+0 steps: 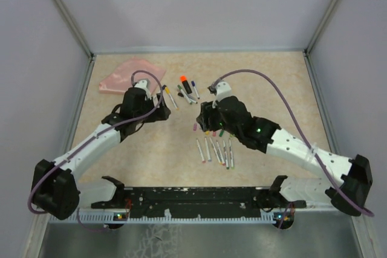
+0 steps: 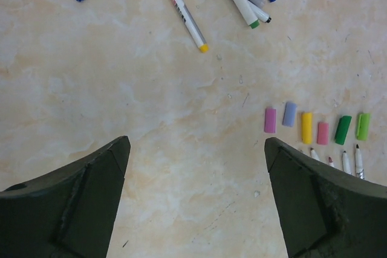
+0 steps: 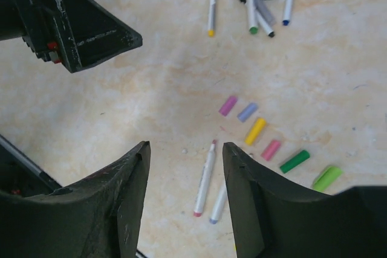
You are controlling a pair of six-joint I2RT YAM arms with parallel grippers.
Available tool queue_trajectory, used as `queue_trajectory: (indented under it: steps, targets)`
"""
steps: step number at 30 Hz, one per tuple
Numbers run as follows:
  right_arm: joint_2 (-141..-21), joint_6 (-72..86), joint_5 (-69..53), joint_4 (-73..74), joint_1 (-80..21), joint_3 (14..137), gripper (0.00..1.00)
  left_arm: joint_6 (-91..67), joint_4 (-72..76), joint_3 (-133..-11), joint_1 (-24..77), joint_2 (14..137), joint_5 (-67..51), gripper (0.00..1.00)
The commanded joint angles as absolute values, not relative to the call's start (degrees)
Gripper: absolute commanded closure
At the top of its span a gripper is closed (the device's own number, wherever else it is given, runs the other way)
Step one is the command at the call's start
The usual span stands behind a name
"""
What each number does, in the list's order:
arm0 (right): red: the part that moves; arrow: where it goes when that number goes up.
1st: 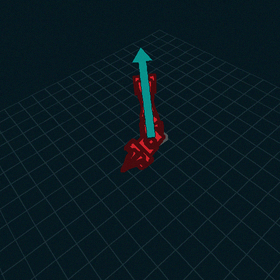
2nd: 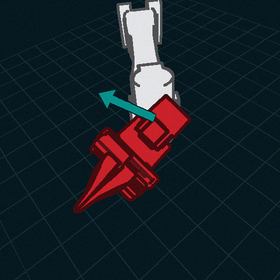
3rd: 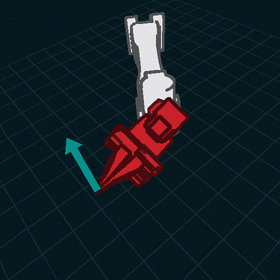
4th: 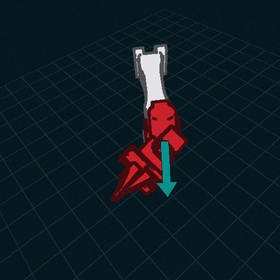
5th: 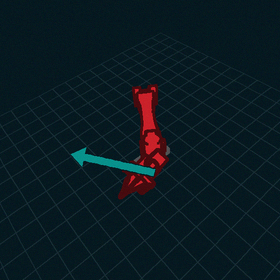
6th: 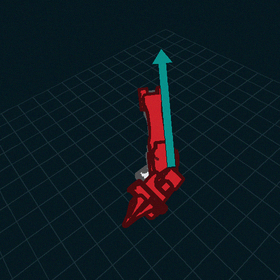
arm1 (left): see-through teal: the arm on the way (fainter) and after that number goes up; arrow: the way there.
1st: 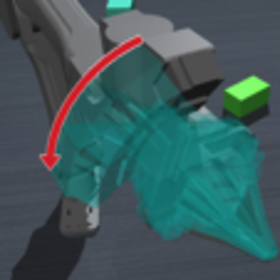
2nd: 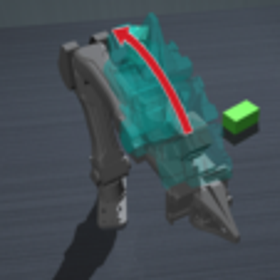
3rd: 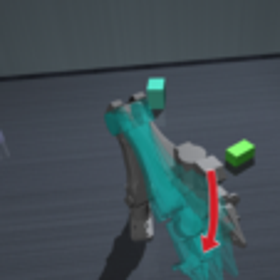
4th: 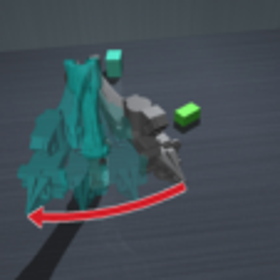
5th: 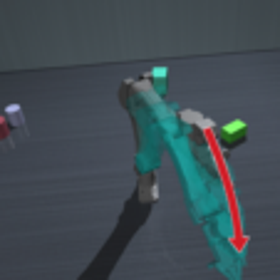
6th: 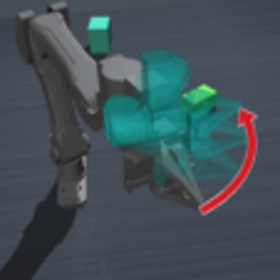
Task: Open the pen caps
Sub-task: Pick up the pen from the center of the board.
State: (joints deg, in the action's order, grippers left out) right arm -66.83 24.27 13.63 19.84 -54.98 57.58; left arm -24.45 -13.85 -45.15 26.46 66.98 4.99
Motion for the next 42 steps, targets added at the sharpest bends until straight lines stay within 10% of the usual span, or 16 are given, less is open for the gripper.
queue_trajectory:
  steps: [1, 6, 12, 42]
  targets:
    - [-61.9, 18.2, 13.8, 11.9, -51.8, 51.9, 0.47, -25.3, -8.3, -48.3, 25.4, 73.6, 0.9, 0.03]
    - [-61.1, 20.8, 1.7, 13.6, -43.7, 49.3, 0.45, -25.2, -17.5, -60.9, 25.2, 88.6, 3.3, 0.07]
    - [-57.1, 24.1, -3.7, 8.7, -37.6, 42.7, 0.45, -30.2, -37.5, -81.8, 25.5, 109.3, 11.4, 0.36]
    - [-54.4, 25.3, -8.6, 6.1, -32.8, 37.1, 0.46, -28.0, -49.4, -108.7, 27.2, 130.9, 18.5, 0.53]
